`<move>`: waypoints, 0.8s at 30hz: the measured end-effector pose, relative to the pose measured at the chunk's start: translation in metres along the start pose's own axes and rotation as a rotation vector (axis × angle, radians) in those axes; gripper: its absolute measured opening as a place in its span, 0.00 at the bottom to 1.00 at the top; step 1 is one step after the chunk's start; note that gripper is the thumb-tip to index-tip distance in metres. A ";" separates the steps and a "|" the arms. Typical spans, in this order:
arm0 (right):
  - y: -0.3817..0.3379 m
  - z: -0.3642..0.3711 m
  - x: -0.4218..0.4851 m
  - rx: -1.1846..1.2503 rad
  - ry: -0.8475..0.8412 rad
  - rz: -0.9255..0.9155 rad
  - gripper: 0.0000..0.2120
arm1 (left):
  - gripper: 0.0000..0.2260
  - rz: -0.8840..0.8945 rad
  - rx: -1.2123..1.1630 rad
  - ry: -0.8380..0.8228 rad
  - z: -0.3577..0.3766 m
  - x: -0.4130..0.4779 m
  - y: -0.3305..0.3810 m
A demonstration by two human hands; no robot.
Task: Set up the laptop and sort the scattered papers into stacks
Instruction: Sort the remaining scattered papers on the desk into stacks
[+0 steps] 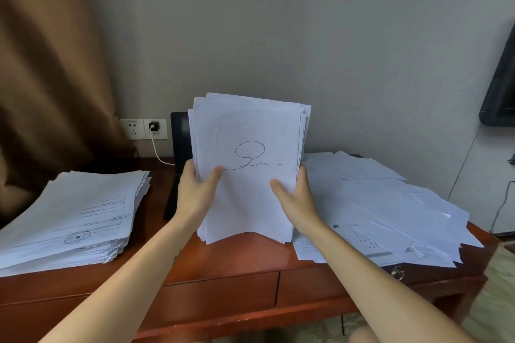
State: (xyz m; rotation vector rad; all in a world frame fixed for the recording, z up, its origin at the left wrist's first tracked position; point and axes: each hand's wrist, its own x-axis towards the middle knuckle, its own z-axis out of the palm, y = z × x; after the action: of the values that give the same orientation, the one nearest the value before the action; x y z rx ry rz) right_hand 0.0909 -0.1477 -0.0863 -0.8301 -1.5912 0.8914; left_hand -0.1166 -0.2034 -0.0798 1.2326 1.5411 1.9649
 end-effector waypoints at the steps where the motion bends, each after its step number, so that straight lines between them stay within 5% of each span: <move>1: 0.008 0.000 -0.004 -0.026 -0.012 0.031 0.15 | 0.18 -0.025 0.005 -0.017 -0.001 -0.002 -0.006; 11: 0.023 -0.012 -0.012 -0.053 0.003 0.069 0.10 | 0.13 0.006 0.090 -0.128 0.005 -0.007 -0.014; 19: 0.043 -0.077 -0.018 -0.064 -0.001 0.225 0.14 | 0.12 -0.212 -0.029 -0.418 0.042 -0.030 -0.032; 24: 0.059 -0.114 -0.005 -0.076 -0.018 0.311 0.14 | 0.15 -0.217 -0.003 -0.433 0.087 -0.029 -0.043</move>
State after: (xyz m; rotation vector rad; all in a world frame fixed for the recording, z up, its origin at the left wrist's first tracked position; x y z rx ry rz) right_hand 0.2080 -0.1101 -0.1245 -1.1479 -1.5428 1.0646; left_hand -0.0409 -0.1570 -0.1281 1.3193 1.3797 1.4468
